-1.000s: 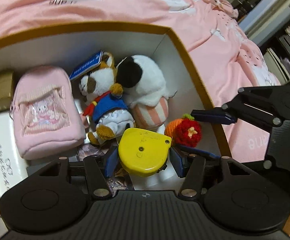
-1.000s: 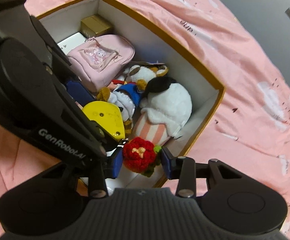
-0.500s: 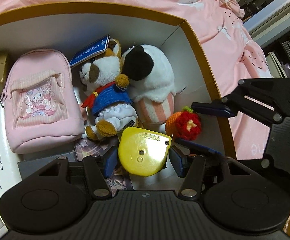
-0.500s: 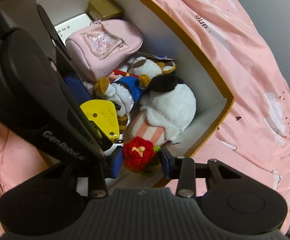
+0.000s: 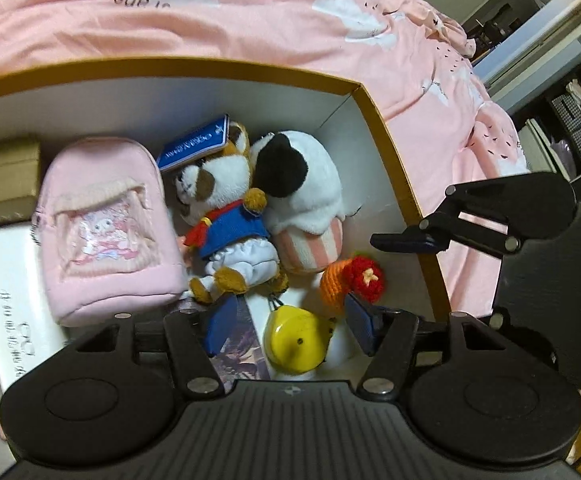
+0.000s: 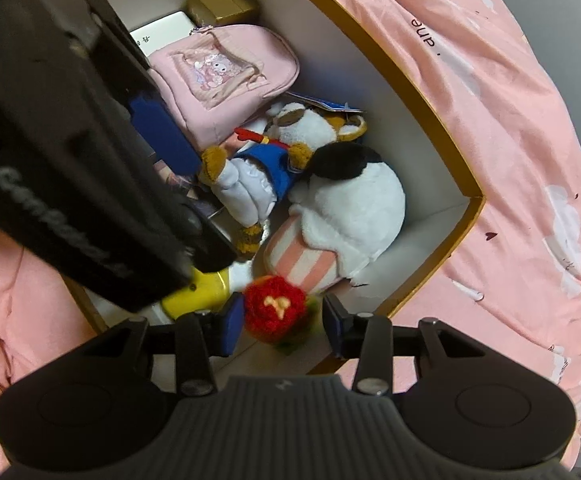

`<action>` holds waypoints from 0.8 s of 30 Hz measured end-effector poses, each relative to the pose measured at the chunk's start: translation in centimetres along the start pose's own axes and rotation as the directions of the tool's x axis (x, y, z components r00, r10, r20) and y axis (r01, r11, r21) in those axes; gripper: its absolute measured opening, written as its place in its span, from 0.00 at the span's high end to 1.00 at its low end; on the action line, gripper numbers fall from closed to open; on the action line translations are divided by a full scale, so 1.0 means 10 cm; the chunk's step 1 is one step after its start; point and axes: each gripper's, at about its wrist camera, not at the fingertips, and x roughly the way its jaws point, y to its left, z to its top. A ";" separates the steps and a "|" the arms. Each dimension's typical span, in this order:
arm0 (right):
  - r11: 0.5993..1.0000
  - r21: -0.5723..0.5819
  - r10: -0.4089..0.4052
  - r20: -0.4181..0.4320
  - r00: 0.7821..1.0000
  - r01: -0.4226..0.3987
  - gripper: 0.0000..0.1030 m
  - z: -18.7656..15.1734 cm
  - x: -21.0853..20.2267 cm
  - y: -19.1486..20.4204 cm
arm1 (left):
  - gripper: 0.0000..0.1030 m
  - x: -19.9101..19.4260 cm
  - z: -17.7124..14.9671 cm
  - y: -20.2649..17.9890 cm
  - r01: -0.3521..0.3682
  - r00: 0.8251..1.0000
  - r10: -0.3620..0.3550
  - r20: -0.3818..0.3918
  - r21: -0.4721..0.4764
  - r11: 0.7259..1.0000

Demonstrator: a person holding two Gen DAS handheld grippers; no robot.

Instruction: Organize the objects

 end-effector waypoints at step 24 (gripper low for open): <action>0.971 0.240 -0.060 0.296 0.953 -0.014 0.31 -0.24 -0.76 0.33 | 0.19 -0.86 -0.58 -0.47 -0.209 0.879 0.113 0.463 0.161 0.965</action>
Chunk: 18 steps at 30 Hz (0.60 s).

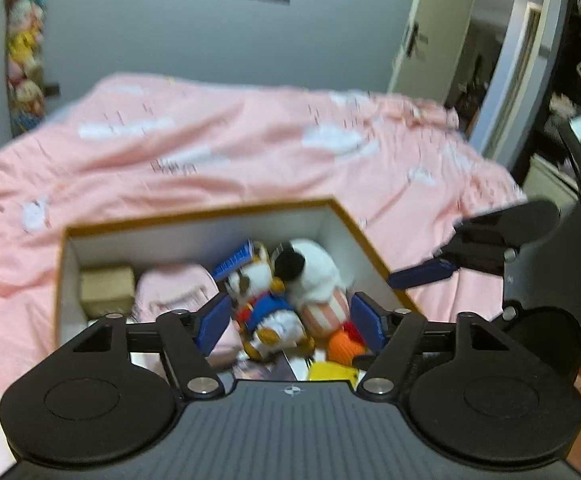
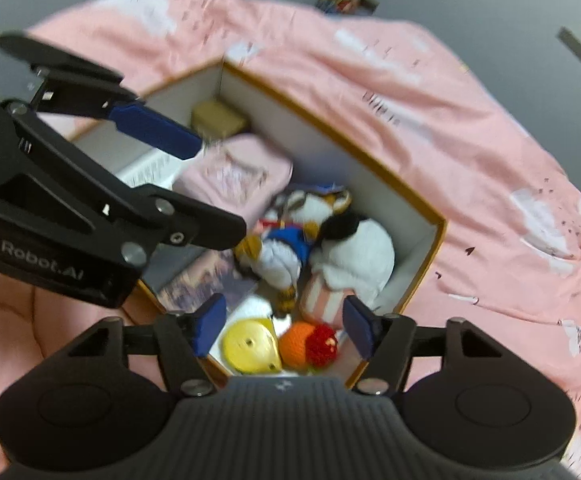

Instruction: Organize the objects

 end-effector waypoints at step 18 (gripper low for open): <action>0.829 0.555 -0.314 0.364 0.877 0.067 0.13 -0.58 -0.56 0.47 | 0.07 -0.51 -0.42 0.03 -0.277 0.917 0.277 0.286 -0.041 0.960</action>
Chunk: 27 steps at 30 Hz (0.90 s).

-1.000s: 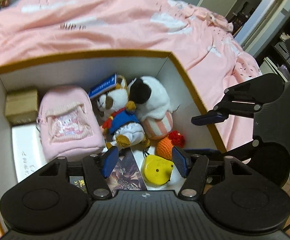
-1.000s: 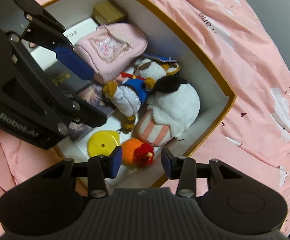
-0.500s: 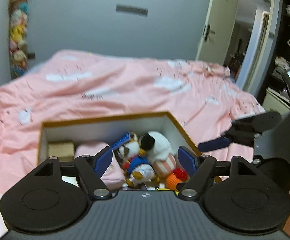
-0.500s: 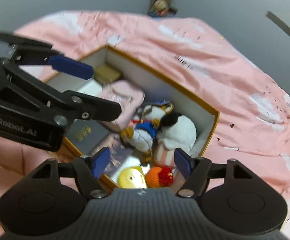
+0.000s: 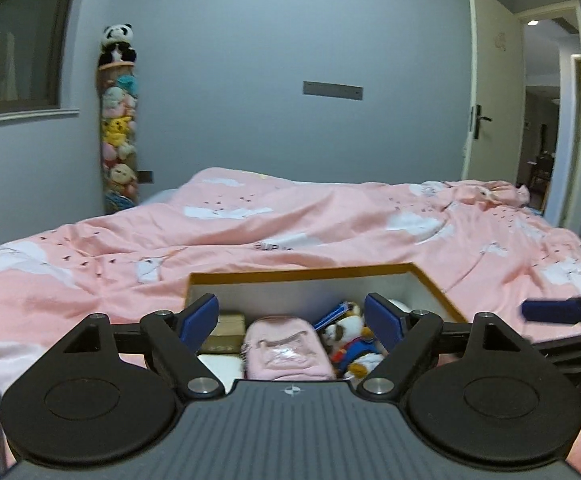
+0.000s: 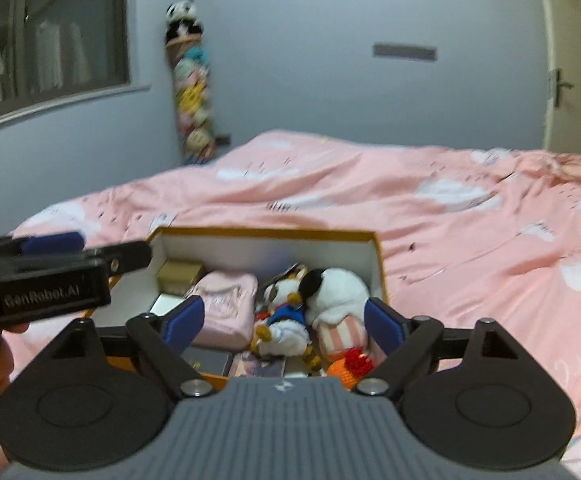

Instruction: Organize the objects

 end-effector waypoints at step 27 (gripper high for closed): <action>0.996 0.042 -0.084 0.001 0.996 0.084 0.06 -0.34 0.13 0.05 | 0.06 0.16 -0.40 0.00 -0.094 0.990 0.093 -0.102 0.004 0.996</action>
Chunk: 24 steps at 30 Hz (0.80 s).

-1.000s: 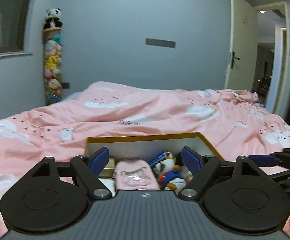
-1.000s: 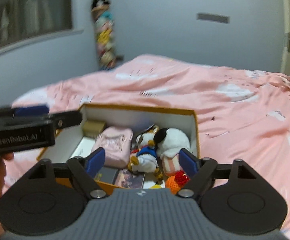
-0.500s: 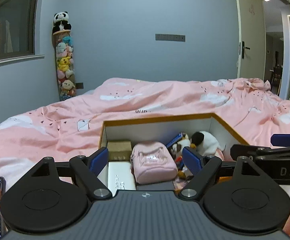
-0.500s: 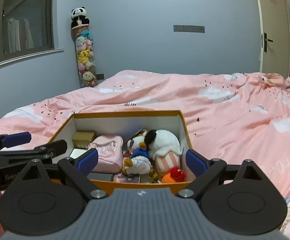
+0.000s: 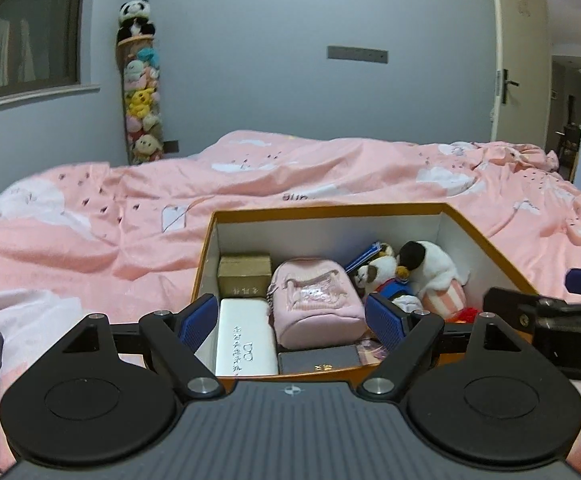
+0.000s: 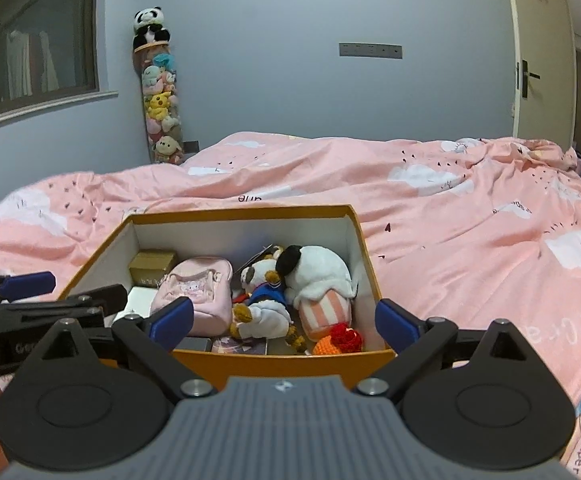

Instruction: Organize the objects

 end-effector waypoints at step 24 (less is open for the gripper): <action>0.999 0.034 -0.007 -0.042 0.999 0.008 0.05 -0.14 0.15 -0.10 | 0.06 0.21 -0.08 0.02 -0.045 0.993 0.043 -0.114 -0.013 0.999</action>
